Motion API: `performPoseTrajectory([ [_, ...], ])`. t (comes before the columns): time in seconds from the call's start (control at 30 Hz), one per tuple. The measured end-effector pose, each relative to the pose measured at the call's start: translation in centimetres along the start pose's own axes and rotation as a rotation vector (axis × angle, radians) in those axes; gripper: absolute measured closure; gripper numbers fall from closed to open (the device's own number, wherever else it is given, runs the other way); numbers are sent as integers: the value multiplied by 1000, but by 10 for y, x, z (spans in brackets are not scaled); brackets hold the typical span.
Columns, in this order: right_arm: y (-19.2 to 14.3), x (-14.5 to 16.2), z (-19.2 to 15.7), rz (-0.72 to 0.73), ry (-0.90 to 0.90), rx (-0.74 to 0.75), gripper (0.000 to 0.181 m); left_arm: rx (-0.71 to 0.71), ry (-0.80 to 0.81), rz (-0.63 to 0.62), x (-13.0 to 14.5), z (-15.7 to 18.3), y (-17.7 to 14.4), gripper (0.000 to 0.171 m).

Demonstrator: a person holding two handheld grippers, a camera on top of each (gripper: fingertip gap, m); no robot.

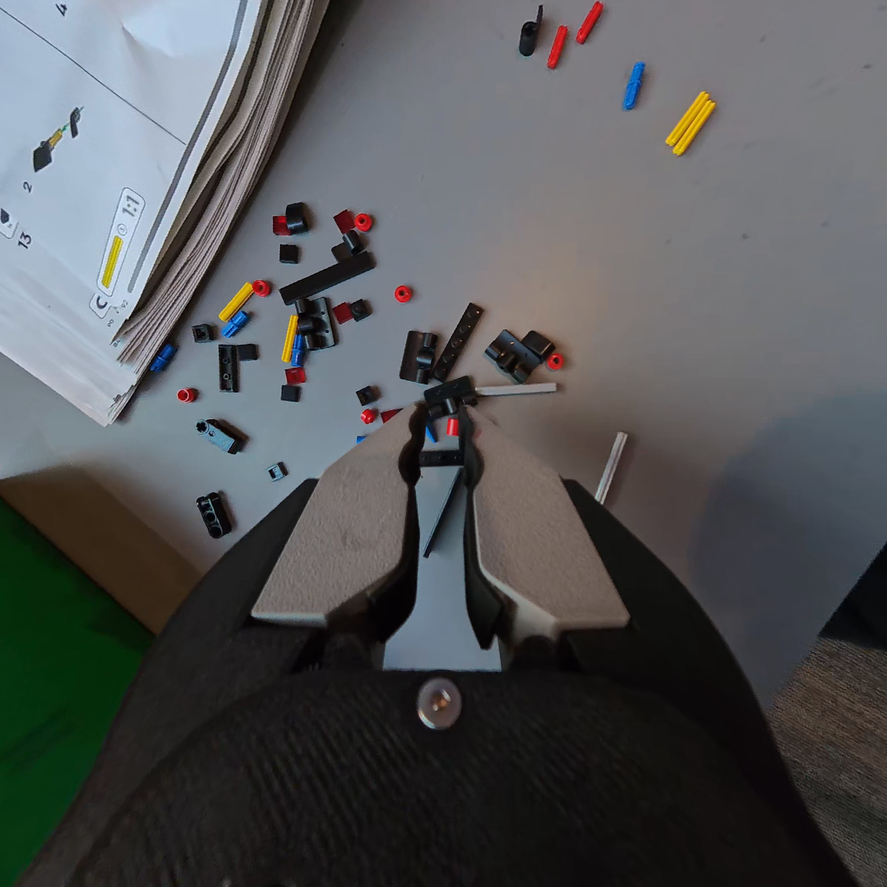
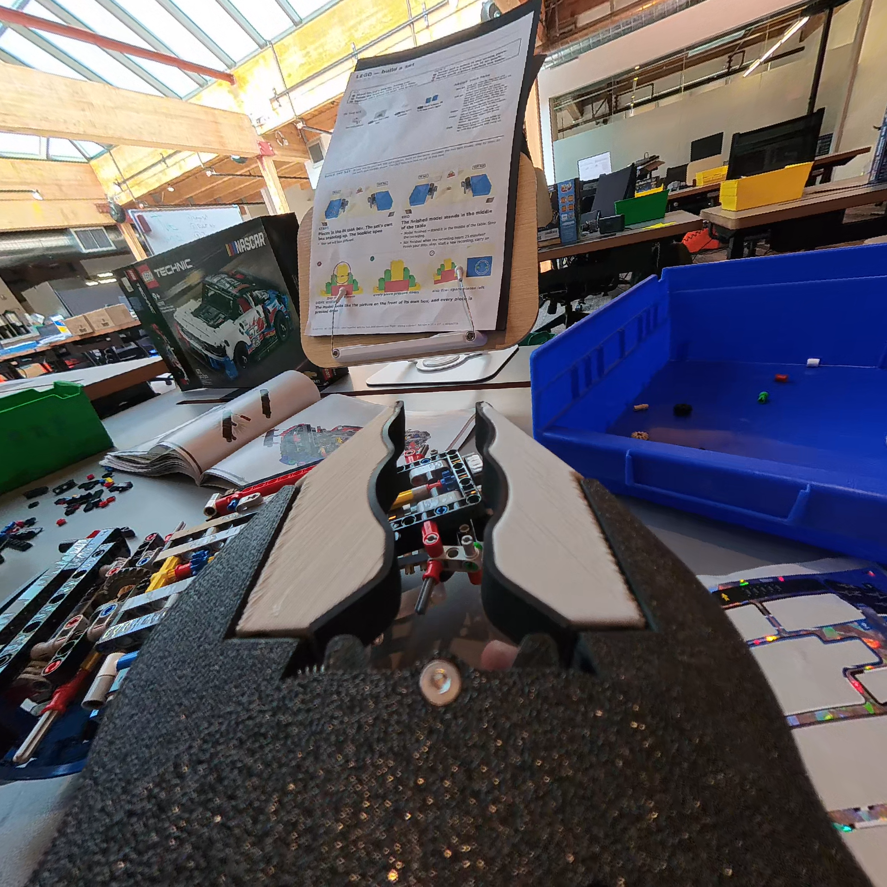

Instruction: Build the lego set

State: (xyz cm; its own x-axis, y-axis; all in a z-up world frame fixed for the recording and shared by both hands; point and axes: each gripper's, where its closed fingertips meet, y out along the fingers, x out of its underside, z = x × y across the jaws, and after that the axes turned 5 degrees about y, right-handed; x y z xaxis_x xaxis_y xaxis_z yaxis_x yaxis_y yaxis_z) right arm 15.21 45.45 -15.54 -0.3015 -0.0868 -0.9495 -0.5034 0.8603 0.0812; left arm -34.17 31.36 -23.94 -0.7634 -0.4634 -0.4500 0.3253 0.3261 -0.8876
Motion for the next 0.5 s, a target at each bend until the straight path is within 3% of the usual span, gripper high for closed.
performPoseTrajectory([
  [0.27, 1, 1, -1, -3, -8, 1, 153, 104, 77, 57, -16, 31, 7, 159],
  [0.5, 0, 0, -2, 1, -2, -6, 153, 126, 188, -55, -22, 47, 32, 159],
])
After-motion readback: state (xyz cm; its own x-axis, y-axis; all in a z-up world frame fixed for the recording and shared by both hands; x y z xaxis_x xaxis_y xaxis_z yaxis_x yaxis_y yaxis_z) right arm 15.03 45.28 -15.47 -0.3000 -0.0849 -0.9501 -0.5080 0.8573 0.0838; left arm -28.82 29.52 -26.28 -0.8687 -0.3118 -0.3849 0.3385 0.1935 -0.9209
